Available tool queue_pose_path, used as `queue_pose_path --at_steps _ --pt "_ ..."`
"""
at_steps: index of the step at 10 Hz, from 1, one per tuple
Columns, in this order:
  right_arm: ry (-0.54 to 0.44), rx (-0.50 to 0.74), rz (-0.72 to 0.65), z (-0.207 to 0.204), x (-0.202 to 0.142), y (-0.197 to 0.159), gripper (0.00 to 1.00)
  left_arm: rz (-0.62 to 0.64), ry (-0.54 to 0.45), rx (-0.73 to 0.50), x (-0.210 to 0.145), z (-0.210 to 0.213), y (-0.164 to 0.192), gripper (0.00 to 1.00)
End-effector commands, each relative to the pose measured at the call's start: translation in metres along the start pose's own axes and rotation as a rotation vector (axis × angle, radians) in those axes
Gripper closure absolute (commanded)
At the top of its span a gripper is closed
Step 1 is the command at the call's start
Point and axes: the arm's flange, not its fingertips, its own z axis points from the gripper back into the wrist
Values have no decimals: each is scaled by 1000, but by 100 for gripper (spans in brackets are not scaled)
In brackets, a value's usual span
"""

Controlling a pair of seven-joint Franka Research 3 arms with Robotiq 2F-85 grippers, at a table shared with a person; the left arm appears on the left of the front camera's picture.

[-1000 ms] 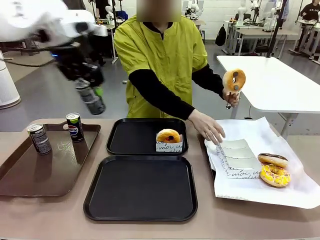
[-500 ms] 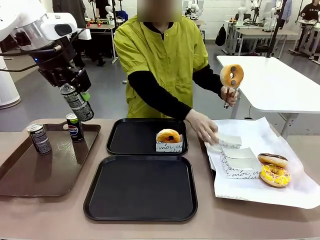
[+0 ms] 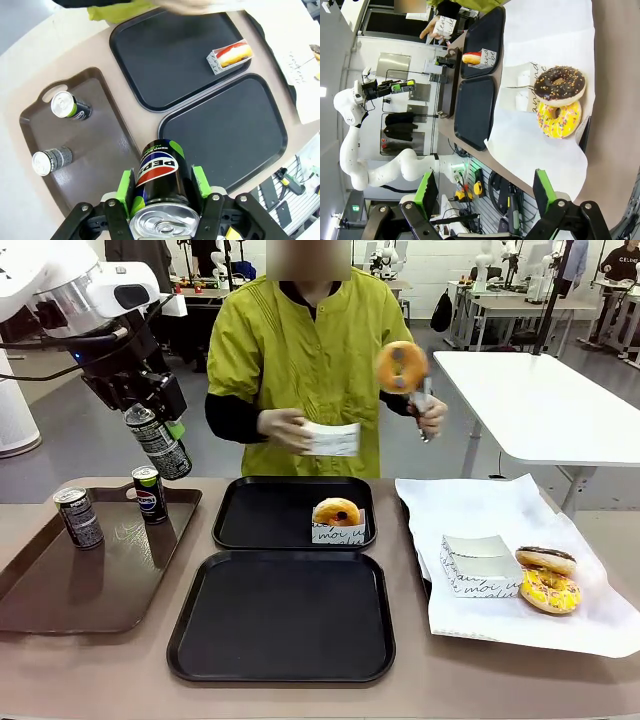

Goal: Set up donuts and drinks on trays.
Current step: Pick up one Pepsi coke and place it on the Flat Tray.

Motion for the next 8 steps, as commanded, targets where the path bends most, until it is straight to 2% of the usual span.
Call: queue_pose_path --at_steps 1,3,8 --pt "-14 17 5 -2 0 1 0 -6 -21 2 4 3 2 43" --pt "-14 17 5 -2 0 1 0 -42 30 -17 9 -11 -4 43" --pt "-14 17 5 -2 0 1 0 -8 163 17 80 -73 -18 43"
